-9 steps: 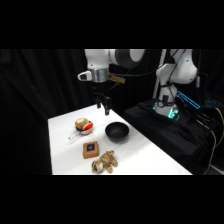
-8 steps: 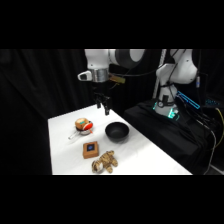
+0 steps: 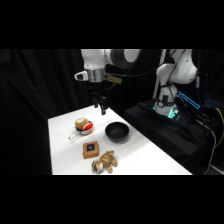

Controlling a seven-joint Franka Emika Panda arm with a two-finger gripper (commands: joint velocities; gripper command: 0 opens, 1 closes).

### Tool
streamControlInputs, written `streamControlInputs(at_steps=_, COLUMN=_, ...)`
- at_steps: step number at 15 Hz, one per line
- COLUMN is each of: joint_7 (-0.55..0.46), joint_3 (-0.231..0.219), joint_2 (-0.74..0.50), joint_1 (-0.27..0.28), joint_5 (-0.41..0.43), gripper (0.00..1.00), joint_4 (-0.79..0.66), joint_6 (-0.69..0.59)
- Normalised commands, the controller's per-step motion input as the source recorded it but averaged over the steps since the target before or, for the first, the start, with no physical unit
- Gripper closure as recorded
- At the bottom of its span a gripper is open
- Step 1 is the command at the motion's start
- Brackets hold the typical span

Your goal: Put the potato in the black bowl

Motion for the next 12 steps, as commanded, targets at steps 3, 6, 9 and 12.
streamControlInputs(at_steps=3, joint_7=-0.13, joint_3=-0.103, joint_2=0.27, joint_1=-0.154, joint_5=0.047, gripper=0.00, joint_4=0.48, joint_6=-0.03)
streamControlInputs(at_steps=6, joint_7=-0.16, joint_3=-0.083, joint_2=0.34, joint_1=-0.162, joint_5=0.139, gripper=0.00, joint_4=0.50, joint_6=-0.02)
streamControlInputs(at_steps=9, joint_7=-0.13, joint_3=-0.028, joint_2=0.42, joint_1=-0.129, joint_5=0.204, gripper=0.00, joint_4=0.45, joint_6=0.11)
streamControlInputs(at_steps=12, joint_7=-0.12, joint_3=0.011, joint_2=0.46, joint_1=-0.126, joint_5=0.231, gripper=0.00, joint_4=0.43, joint_6=0.13)
